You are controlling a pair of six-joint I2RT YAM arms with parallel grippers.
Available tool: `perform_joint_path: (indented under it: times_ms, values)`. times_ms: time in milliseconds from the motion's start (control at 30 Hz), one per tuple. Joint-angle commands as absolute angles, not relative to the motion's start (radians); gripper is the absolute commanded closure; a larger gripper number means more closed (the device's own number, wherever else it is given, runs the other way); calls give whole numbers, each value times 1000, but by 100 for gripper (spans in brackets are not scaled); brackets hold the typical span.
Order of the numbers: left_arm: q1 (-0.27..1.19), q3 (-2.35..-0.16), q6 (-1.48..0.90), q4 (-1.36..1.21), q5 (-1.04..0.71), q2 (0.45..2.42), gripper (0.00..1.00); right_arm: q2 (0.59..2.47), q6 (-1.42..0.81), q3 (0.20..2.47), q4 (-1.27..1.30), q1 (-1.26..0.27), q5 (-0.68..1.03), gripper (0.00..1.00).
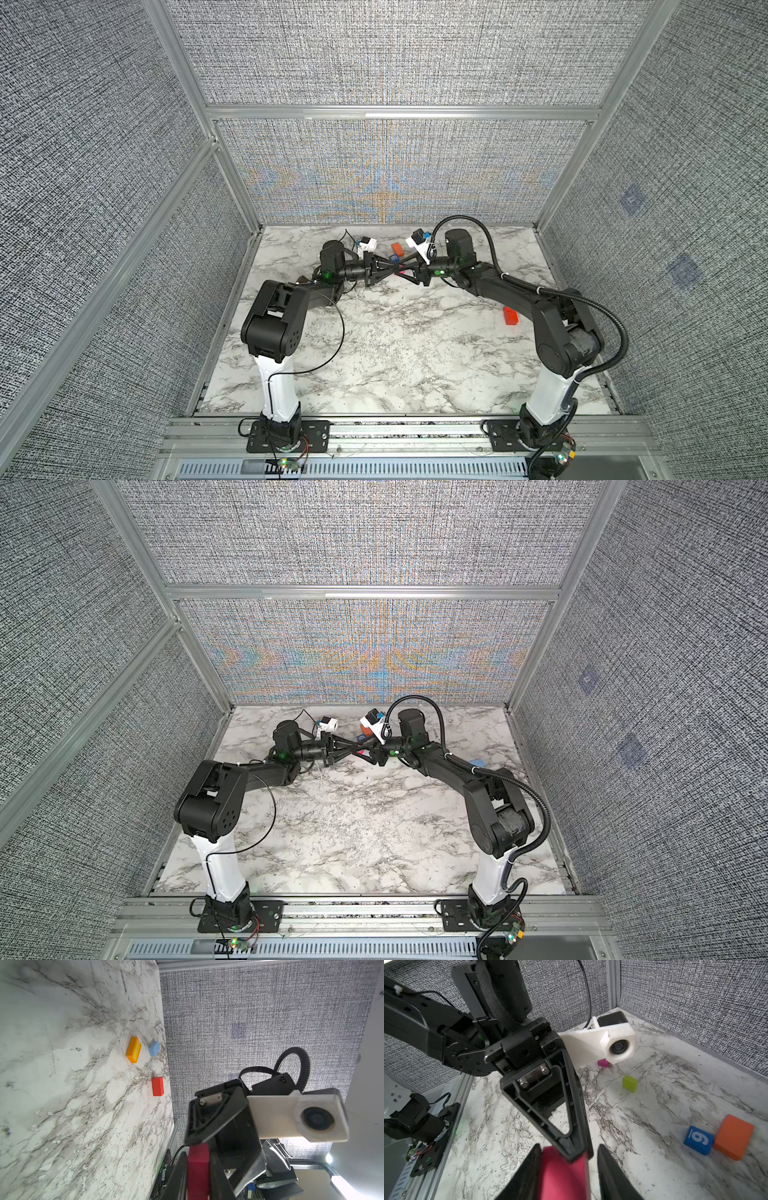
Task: Build the wood block tower
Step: 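Open the right gripper and pull back while the left gripper carries the cube away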
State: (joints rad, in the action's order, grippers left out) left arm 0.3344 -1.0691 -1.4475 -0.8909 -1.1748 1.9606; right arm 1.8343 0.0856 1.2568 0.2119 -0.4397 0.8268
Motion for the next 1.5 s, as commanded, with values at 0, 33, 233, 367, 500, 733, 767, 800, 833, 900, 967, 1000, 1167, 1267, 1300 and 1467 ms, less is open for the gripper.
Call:
perform_joint_path:
  times_ms: [0, 33, 233, 367, 500, 733, 767, 800, 833, 900, 967, 1000, 1167, 1267, 1300, 1467]
  values:
    - [330, -1090, -1434, -929, -1203, 1975, 95, 1833, 91, 1267, 209, -437, 827, 46]
    - [329, -1095, -1433, -925, -1203, 1979, 95, 1833, 93, 1266, 207, -437, 826, 42]
    - [321, -1128, -1276, -692, -1193, 1957, 97, 1823, 75, 1237, 240, -419, 842, 30]
    - [326, -1285, -703, 145, -1008, 1867, 96, 1794, 23, 1182, 308, -387, 856, 28]
    - [336, -1415, -484, 544, -771, 1857, 97, 1753, -33, 1130, 337, -355, 822, 28]
    - [423, -1540, -369, 816, -348, 1877, 98, 1663, -167, 1084, 241, -327, 617, 28]
    - [442, -1556, -366, 839, -280, 1883, 98, 1654, -184, 1090, 212, -327, 577, 28]
    - [458, -1572, -364, 858, -226, 1890, 98, 1651, -201, 1097, 189, -326, 549, 28]
    - [474, -1588, -363, 872, -173, 1896, 98, 1648, -224, 1103, 167, -325, 523, 28]
    - [502, -1614, -365, 892, -91, 1911, 98, 1650, -274, 1112, 130, -320, 472, 28]
    - [522, -1629, -376, 899, -33, 1924, 98, 1664, -325, 1117, 108, -316, 446, 28]
    - [530, -1631, -382, 892, -13, 1930, 98, 1675, -346, 1123, 96, -315, 440, 28]
    - [556, -1638, -414, 868, 61, 1967, 100, 1720, -406, 1172, 13, -314, 362, 28]
    - [564, -1642, -430, 859, 96, 1981, 100, 1730, -413, 1176, 0, -313, 335, 27]
    - [565, -1644, -436, 856, 102, 2012, 100, 1735, -412, 1177, -1, -313, 330, 27]
    - [567, -1622, -495, 813, 151, 2022, 100, 1752, -416, 1180, -5, -310, 320, 26]
